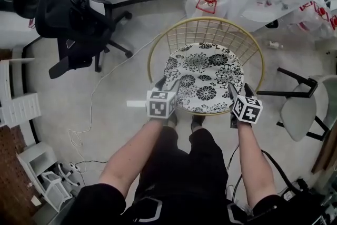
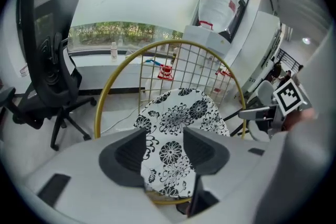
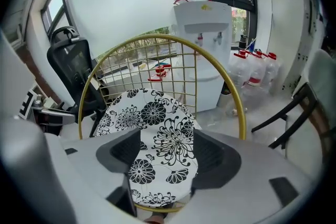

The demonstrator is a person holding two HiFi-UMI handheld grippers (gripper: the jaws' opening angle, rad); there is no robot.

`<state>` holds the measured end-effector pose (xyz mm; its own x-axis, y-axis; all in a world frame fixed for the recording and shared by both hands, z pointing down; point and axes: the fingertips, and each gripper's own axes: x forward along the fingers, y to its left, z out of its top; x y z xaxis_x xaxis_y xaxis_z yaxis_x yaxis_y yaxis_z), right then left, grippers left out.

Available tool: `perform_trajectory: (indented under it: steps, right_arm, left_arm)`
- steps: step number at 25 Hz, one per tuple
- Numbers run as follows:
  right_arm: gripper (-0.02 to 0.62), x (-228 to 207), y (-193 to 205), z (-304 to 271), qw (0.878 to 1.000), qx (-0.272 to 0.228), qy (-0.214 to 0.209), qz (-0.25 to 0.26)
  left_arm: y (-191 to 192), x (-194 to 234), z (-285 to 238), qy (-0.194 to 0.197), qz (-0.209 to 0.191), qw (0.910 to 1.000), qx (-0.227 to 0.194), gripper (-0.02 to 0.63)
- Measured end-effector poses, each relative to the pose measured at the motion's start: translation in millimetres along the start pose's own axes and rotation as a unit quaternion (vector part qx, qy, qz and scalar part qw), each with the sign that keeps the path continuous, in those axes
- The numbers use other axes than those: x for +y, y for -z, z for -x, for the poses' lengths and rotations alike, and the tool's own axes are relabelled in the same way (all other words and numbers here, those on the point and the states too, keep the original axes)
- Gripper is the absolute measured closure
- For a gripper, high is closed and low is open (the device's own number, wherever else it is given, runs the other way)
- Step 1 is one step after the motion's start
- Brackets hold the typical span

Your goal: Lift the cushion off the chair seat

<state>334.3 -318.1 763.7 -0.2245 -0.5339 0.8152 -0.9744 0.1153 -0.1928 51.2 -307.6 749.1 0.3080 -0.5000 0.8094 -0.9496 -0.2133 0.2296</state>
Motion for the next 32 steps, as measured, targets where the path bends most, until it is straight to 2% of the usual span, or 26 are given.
perform_trajectory:
  steps: [6,10,17,23,28,32]
  right_arm:
    - [0.275,-11,12,-28,1.0,0.017,0.011,-0.01]
    - [0.259,-19,19,-46,0.999,0.027,0.013,-0.028]
    - [0.241,-38,32,-73,0.998,0.047,0.035,-0.035]
    - [0.236,-50,40,-93,0.996,0.058,0.045,-0.04]
    - [0.23,-57,43,-104,0.996,0.063,0.049,-0.049]
    - [0.229,-62,50,-109,0.994,0.072,0.057,-0.055]
  left_arm:
    - [16,21,-34,-0.018,0.022,0.9992,0.029,0.382]
    - [33,41,-50,-0.042,0.063,0.9959,0.05,0.382]
    - [50,41,-85,-0.042,0.001,0.9961,0.077,0.361]
    - [53,54,-98,-0.067,0.032,0.9942,0.078,0.316]
    - [49,63,-107,-0.074,0.059,0.9926,0.076,0.314]
    - [47,75,-111,-0.087,0.061,0.9915,0.074,0.314]
